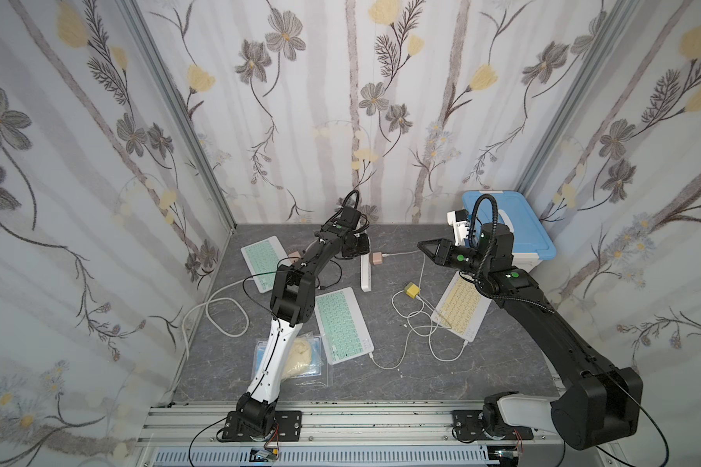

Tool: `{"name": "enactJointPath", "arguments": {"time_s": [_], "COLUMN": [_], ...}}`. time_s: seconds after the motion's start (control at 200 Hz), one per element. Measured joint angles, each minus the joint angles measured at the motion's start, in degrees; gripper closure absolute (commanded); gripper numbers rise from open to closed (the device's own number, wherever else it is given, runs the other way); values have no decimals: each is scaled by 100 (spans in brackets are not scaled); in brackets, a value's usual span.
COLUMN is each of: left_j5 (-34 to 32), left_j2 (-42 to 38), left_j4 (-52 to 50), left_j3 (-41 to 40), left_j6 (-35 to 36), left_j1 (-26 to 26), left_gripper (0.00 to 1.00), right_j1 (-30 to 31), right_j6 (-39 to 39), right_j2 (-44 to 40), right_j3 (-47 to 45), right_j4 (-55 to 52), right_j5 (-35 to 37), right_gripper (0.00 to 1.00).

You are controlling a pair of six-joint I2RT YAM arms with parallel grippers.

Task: Unplug the wireless keyboard
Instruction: Place the socket at the center of the board.

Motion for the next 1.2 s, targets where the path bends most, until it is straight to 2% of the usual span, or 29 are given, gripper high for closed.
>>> {"name": "enactJointPath", "arguments": {"time_s": [0.07, 0.11, 0.14, 0.205, 0.28, 0.325, 0.54, 0.669, 0.764, 0.834, 0.989, 1.199], "left_j5": [-37, -39, -44, -138, -149, -203, -420, -516, -396, -254, 153, 723], "left_j2": [79, 109, 125, 149, 153, 153, -168, -1268, -2291, -2669, -2636, -2575], "left_j4": [0, -2, -2, 0, 4, 11, -96, 142, 603, 968, 1091, 1305], "left_j3": [4, 22, 35, 74, 116, 136, -81, -1429, -2559, -3062, -3418, -3595], "left_j6": [-7, -11, -17, -17, -28, -26, 22, 234, 472, 782, 1755, 2922], "left_j1": [4, 4, 4, 0, 0, 0, -70, -468, -975, -1394, -2214, -2686], "left_gripper": [83, 69, 61, 51, 35, 31, 24, 20, 19, 18, 19, 19], "right_j1": [-151, -260, -330, -452, -557, -634, -940, -1204, -1456, -1659, -2118, -2684], "right_j6": [-42, -83, -114, -203, -280, -310, -378, -376, -328, -219, -63, 37], "right_j2": [-9, -17, -22, -35, -96, -157, -302, -404, -492, -533, -632, -870], "right_j3": [-282, -479, -592, -807, -1064, -1244, -1764, -1963, -2162, -2323, -2524, -2776], "right_j4": [-15, -70, -125, -212, -225, -210, -195, -144, -26, -33, 79, 254], "right_j5": [155, 378, 463, 704, 815, 828, 907, 964, 973, 964, 828, 544], "right_gripper": [49, 44, 42, 39, 35, 33, 28, 26, 26, 26, 25, 24]}}
